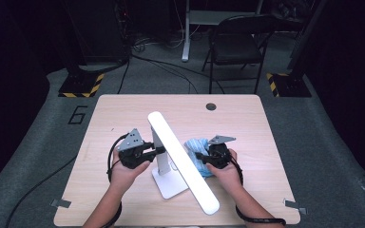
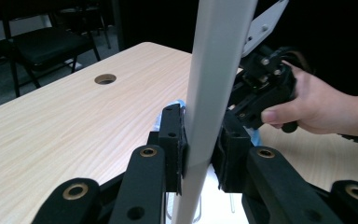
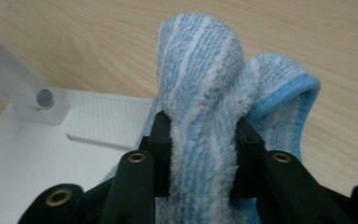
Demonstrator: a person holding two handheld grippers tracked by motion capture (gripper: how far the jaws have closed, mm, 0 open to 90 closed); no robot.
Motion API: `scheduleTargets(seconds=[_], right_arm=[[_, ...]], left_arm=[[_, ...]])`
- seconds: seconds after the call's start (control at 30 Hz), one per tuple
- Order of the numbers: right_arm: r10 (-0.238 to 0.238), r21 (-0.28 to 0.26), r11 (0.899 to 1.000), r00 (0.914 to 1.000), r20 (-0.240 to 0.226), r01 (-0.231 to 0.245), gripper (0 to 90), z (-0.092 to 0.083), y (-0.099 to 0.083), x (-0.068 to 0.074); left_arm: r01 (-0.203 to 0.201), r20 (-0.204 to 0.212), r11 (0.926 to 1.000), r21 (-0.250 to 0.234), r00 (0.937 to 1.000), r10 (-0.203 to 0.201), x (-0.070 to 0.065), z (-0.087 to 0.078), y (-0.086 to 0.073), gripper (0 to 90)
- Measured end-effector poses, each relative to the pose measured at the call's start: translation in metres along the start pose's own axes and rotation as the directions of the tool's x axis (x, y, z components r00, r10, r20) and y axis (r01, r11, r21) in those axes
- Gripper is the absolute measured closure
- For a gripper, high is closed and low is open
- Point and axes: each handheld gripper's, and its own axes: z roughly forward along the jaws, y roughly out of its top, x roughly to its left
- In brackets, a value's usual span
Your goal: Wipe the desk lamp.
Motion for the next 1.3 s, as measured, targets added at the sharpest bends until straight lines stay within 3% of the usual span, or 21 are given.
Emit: scheduleTargets(seconds=[0.27, 0.53, 0.83, 1.07, 1.2, 1.3], right_arm=[[-0.058, -0.003, 0.998, 0.9983, -0.005, 0.058, 65.5, -0.020, -0.015, 0.012], [-0.049, -0.034, 0.998, 0.9988, -0.001, 0.049, 65.2, -0.040, -0.024, 0.013], [-0.067, -0.012, 0.998, 0.9970, 0.039, 0.067, 64.9, -0.047, -0.038, 0.020], [-0.065, -0.012, 0.998, 0.9972, 0.035, 0.066, 64.6, -0.055, -0.046, 0.022], [-0.054, -0.003, 0.999, 0.9980, 0.032, 0.054, 64.5, -0.055, -0.051, 0.025], [-0.049, 0.029, 0.998, 0.9981, 0.037, 0.048, 64.2, -0.048, -0.056, 0.026]], left_arm=[[0.008, -0.020, 1.0000, -0.001, 0.9998, -0.008, -0.004, 0.005, 0.002, 75.2], [0.020, -0.031, 0.9998, 0.002, 0.9993, -0.020, -0.006, 0.016, 0.007, 75.2], [0.025, -0.038, 0.9996, 0.014, 0.9990, -0.024, -0.008, 0.040, 0.017, 75.1], [0.024, -0.057, 0.9997, 0.008, 0.9981, -0.024, -0.007, 0.053, 0.022, 75.1], [0.035, -0.048, 0.9993, 0.012, 0.9982, -0.035, -0.007, 0.056, 0.023, 74.4], [0.056, 0.001, 0.9984, 0.005, 0.9984, -0.056, -0.005, 0.053, 0.022, 72.4]])
